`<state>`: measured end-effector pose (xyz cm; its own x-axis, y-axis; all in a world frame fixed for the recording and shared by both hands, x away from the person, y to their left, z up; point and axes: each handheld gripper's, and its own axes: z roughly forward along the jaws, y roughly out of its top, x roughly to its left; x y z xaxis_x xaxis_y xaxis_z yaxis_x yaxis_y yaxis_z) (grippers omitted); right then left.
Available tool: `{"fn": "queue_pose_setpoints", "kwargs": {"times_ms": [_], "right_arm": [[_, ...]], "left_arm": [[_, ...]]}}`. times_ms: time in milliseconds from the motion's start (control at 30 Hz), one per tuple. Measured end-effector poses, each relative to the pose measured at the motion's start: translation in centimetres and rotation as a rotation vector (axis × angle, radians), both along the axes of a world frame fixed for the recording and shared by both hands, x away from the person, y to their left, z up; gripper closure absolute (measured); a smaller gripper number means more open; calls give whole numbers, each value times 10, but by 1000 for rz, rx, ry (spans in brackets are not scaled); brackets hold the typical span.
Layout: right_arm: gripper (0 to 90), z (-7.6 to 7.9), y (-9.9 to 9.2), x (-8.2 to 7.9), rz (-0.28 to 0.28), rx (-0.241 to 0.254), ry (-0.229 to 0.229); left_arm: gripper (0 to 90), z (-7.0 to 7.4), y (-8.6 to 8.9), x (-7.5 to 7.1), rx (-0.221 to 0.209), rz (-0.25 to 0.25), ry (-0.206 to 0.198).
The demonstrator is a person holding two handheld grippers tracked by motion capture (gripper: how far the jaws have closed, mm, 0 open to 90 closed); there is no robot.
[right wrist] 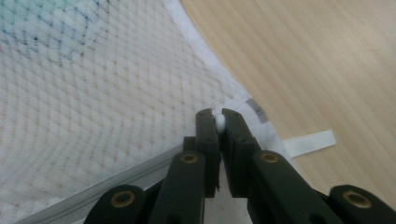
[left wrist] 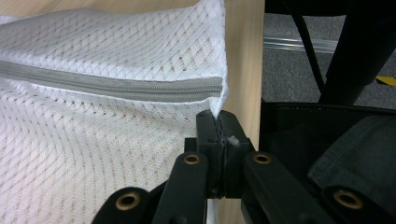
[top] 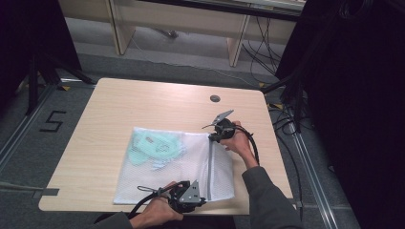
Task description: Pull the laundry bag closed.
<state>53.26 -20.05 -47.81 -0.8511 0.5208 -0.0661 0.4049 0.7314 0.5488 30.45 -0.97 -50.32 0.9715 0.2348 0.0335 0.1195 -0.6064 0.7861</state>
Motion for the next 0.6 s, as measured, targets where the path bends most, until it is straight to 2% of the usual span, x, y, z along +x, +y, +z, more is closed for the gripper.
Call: {"fn": "queue_pose_setpoints", "kwargs": {"times_ms": [167,200,367,400,533,567,600], "right_arm": [[864,0,1,2,3,-3,11],[864,-1,1,3,-7,0,-13],[864,-3,1,5,18,1,-24],[864,-2,2,3,-12,6,0],[863,-1,2,4,-1,-11,2],[863,-1,2,3,-1,-10,-4],[863,-1,3,3,-3,-7,-8]], "left_arm": [[889,0,0,0,-3,4,3],[889,0,1,0,1,-2,2],[890,2,2,2,2,-5,4],[890,2,2,2,2,-4,6],[889,2,2,2,2,-1,6],[889,2,2,2,14,-6,-7],[888,2,2,2,7,-4,2]]}}
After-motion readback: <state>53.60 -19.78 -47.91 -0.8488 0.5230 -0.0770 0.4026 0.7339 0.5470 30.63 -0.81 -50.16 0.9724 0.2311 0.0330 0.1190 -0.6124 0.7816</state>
